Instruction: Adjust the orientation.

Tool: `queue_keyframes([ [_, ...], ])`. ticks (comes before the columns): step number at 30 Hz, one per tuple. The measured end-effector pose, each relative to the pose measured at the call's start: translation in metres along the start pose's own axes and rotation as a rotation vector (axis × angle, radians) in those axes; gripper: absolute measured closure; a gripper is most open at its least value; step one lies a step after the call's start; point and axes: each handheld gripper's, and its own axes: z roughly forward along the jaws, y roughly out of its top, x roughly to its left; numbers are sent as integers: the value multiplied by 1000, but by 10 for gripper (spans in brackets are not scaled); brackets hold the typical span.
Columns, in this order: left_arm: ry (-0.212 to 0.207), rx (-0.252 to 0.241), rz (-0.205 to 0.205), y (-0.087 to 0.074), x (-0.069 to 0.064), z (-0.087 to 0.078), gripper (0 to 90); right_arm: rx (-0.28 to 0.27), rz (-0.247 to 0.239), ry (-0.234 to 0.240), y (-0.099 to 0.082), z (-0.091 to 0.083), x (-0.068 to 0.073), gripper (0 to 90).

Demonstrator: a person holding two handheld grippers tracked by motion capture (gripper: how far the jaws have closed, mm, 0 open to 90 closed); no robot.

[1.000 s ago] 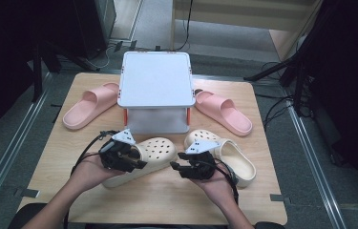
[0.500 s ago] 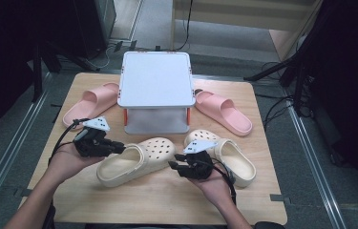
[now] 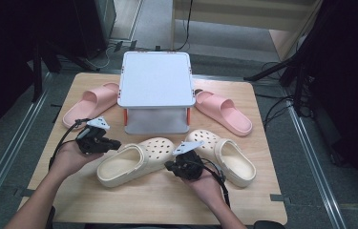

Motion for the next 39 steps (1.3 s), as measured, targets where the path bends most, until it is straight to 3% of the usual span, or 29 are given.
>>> queue_keyframes([
  [3,14,17,0,-4,-3,2,850,4,2,-13,1,2,-1,872],
  [12,-13,2,-30,-16,-4,-3,851,7,16,-1,6,7,-8,876],
  [19,-11,-9,-55,-26,-12,-7,860,17,8,6,15,13,-11,874],
  [24,-28,-31,-101,-34,-18,-9,866,12,22,14,19,17,-16,874],
  [33,-36,-25,-108,-40,-29,-12,871,15,30,9,26,22,-19,871],
  [36,-64,-37,-120,-42,-35,-11,868,20,22,1,29,23,-21,871],
  [39,-53,-44,-124,-43,-40,-10,868,18,30,-8,31,25,-21,871],
])
